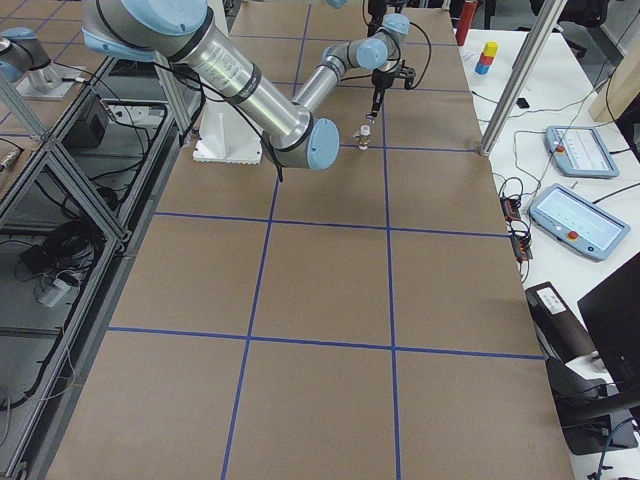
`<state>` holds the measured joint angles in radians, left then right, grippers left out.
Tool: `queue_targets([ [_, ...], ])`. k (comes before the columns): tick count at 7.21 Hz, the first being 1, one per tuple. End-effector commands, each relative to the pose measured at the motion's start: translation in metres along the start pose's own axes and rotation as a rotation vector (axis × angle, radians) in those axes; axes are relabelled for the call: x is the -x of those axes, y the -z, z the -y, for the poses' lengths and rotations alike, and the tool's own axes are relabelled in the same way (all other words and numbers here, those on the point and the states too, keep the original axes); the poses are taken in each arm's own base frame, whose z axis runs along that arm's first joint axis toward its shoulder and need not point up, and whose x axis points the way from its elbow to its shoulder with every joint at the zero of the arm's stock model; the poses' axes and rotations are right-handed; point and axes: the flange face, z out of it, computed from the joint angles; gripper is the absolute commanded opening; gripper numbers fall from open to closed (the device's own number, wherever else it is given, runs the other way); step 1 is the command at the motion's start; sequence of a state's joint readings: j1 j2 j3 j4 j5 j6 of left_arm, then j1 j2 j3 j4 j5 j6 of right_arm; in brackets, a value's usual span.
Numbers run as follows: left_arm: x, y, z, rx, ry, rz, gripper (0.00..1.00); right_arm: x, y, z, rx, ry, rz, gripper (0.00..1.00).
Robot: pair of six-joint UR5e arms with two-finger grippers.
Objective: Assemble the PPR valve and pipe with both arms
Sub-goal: 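Carry the chrome valve with the right gripper above the white pipe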
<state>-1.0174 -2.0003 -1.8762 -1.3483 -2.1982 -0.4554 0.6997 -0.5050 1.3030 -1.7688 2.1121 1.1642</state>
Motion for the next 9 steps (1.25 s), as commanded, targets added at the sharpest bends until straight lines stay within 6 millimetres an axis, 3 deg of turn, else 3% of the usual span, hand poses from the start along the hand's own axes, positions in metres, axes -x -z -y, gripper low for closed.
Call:
queue_targets([
  [1,-0.001,0.001,0.001,-0.002,-0.002,-0.001,1.00,-0.002,-0.007,-0.003,0.007,0.001,-0.006,0.00],
  [9,0.000,-0.002,0.004,0.004,0.003,0.002,1.00,-0.002,-0.018,-0.008,0.018,0.007,-0.015,0.00],
])
